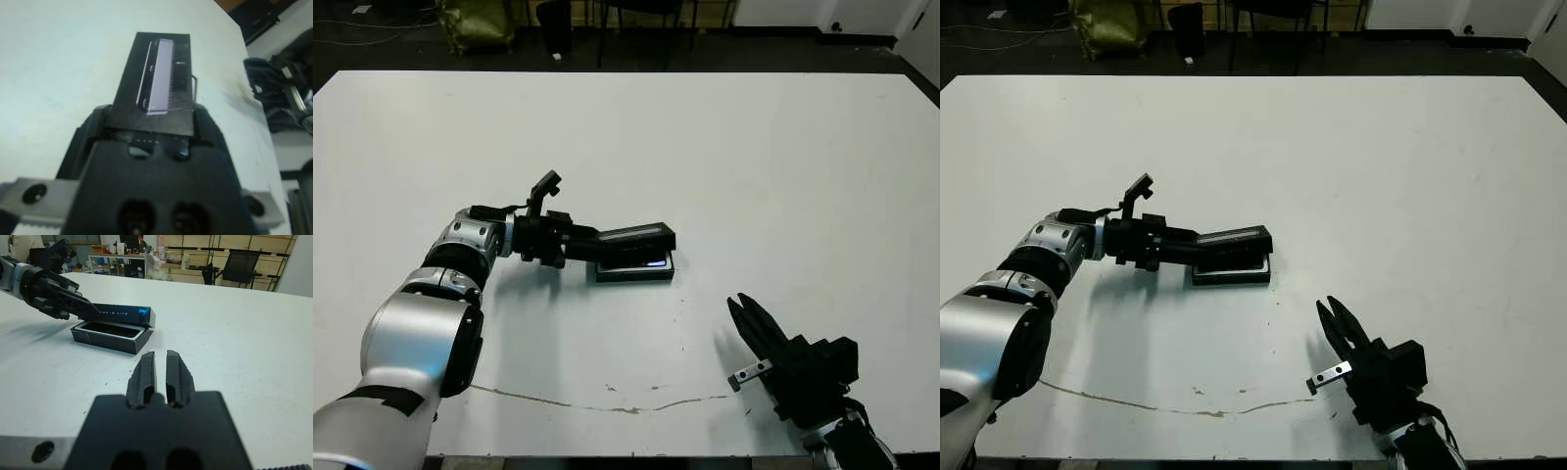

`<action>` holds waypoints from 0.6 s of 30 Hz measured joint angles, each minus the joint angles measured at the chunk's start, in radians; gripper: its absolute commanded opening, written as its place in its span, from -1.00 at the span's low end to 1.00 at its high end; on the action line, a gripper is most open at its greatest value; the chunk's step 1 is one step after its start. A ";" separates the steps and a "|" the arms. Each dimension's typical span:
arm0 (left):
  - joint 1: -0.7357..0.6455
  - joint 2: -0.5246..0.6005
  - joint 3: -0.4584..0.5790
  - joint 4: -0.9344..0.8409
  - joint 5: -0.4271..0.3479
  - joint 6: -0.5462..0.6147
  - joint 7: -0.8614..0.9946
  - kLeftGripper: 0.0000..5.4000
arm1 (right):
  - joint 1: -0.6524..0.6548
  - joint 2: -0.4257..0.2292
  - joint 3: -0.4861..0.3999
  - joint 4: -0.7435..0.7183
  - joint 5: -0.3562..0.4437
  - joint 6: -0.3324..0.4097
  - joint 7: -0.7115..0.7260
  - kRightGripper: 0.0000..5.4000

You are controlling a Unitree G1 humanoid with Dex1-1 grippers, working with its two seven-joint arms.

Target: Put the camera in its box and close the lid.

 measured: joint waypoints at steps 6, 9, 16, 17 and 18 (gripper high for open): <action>0.000 0.000 0.057 -0.074 -0.067 0.013 0.092 -0.17 | 0.000 0.000 0.003 0.004 -0.003 -0.004 0.000 -1.00; -0.003 0.006 0.057 -0.142 -0.084 0.035 0.110 -0.17 | 0.000 0.000 0.005 0.005 -0.003 -0.011 0.000 -1.00; -0.020 0.088 -0.047 -0.407 -0.075 0.111 0.038 -0.17 | -0.001 0.001 0.015 0.005 -0.013 -0.013 -0.002 -1.00; -0.020 0.101 -0.067 -0.451 -0.071 0.127 0.028 -0.17 | 0.000 0.001 0.017 0.005 -0.017 -0.014 -0.003 -1.00; -0.018 0.113 -0.089 -0.493 -0.066 0.143 0.020 -0.17 | 0.000 0.001 0.018 0.005 -0.018 -0.014 -0.003 -1.00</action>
